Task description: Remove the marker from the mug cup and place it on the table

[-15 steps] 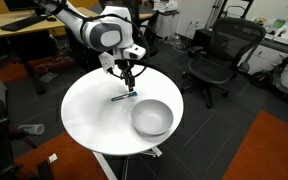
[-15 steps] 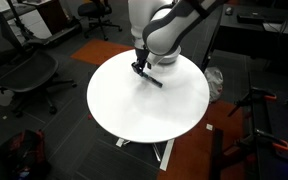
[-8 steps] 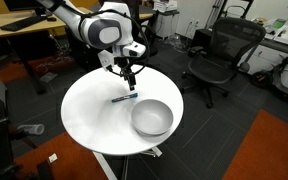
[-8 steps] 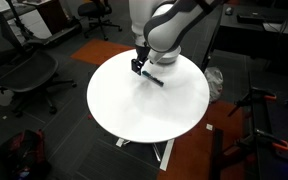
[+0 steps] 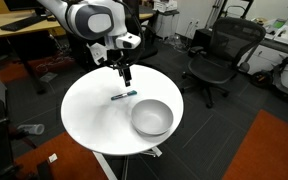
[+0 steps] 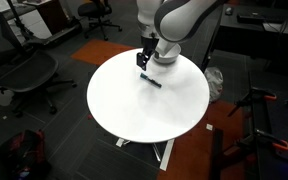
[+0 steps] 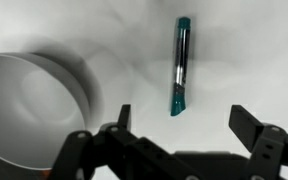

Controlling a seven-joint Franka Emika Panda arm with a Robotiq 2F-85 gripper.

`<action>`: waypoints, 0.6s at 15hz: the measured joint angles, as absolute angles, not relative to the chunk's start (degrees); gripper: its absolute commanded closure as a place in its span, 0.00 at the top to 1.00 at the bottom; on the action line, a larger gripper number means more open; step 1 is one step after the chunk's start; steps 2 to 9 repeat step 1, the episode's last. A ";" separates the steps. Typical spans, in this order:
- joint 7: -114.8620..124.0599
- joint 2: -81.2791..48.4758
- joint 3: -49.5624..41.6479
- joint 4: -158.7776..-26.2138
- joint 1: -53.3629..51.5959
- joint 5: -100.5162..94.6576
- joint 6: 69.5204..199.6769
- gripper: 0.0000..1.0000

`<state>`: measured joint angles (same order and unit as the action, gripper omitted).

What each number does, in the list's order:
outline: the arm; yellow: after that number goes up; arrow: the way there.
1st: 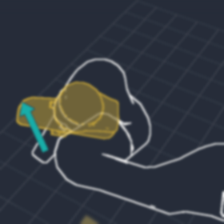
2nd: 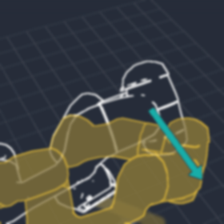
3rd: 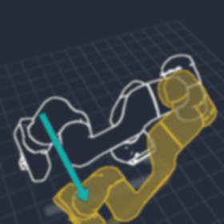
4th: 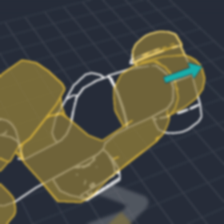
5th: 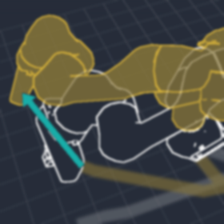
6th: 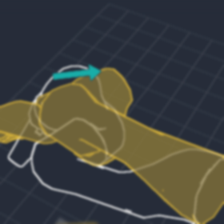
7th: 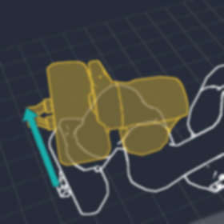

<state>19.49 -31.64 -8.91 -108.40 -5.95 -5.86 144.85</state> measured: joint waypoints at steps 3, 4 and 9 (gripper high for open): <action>19.49 -31.09 -8.91 -108.92 -5.95 -5.92 144.85 1.00; 19.49 -31.09 -8.91 -108.92 -5.95 -5.92 144.85 1.00; 19.49 -31.09 -8.91 -108.92 -5.95 -5.92 144.85 1.00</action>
